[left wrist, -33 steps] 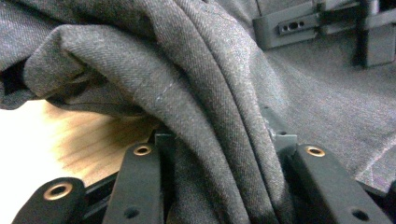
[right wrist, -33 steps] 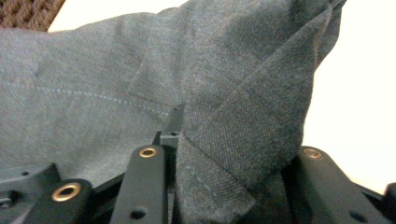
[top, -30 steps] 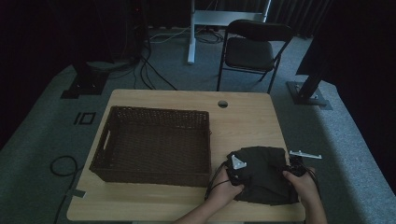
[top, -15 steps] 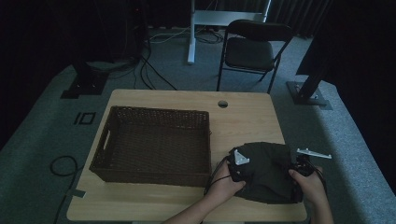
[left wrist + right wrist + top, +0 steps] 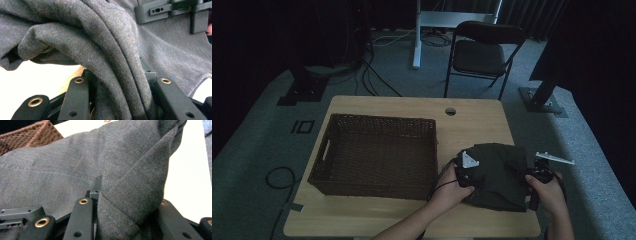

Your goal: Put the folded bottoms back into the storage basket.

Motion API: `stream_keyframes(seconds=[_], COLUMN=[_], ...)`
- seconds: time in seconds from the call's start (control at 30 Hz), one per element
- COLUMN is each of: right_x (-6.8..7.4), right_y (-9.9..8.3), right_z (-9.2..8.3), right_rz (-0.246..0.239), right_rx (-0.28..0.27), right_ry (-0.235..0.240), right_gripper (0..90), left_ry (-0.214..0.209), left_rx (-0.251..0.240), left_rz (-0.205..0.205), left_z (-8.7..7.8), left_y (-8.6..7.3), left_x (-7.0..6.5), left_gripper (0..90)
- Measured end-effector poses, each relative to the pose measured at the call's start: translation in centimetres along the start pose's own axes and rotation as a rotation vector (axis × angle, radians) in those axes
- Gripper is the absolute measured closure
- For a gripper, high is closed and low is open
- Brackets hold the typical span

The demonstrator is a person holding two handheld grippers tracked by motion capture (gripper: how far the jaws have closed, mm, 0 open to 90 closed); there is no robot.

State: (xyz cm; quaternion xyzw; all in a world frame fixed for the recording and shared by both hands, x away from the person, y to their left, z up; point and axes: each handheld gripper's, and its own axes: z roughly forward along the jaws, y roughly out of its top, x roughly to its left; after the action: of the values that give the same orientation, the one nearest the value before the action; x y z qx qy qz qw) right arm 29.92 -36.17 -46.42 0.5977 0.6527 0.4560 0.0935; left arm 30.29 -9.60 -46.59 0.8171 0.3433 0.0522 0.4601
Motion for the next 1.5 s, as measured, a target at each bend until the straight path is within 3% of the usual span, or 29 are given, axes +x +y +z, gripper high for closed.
stream_keyframes(seconds=[0.27,0.67,0.9,1.47,1.5], right_x=[1.2,3.7,5.9,11.1,11.9], right_y=[1.5,4.5,6.4,9.7,10.0], right_z=[-0.6,-1.4,-1.4,-0.5,-0.3], right_rz=[-0.018,-0.041,-0.064,-0.132,-0.140], right_rx=[-0.021,-0.071,-0.095,-0.100,-0.102], right_ry=[0.010,0.046,0.073,0.114,0.122], right_gripper=[67.0,67.1,67.0,67.0,67.0], left_ry=[-0.002,0.011,0.020,0.064,0.068], left_rx=[-0.020,-0.054,-0.078,-0.113,-0.115], left_rz=[-0.007,0.027,0.028,0.042,0.046], left_z=[-1.3,-4.4,-6.9,-12.1,-12.8], left_y=[1.2,4.1,5.3,6.5,6.6], left_x=[0.4,1.3,2.4,4.7,5.0], left_gripper=[63.8,63.8,63.8,63.7,63.7])
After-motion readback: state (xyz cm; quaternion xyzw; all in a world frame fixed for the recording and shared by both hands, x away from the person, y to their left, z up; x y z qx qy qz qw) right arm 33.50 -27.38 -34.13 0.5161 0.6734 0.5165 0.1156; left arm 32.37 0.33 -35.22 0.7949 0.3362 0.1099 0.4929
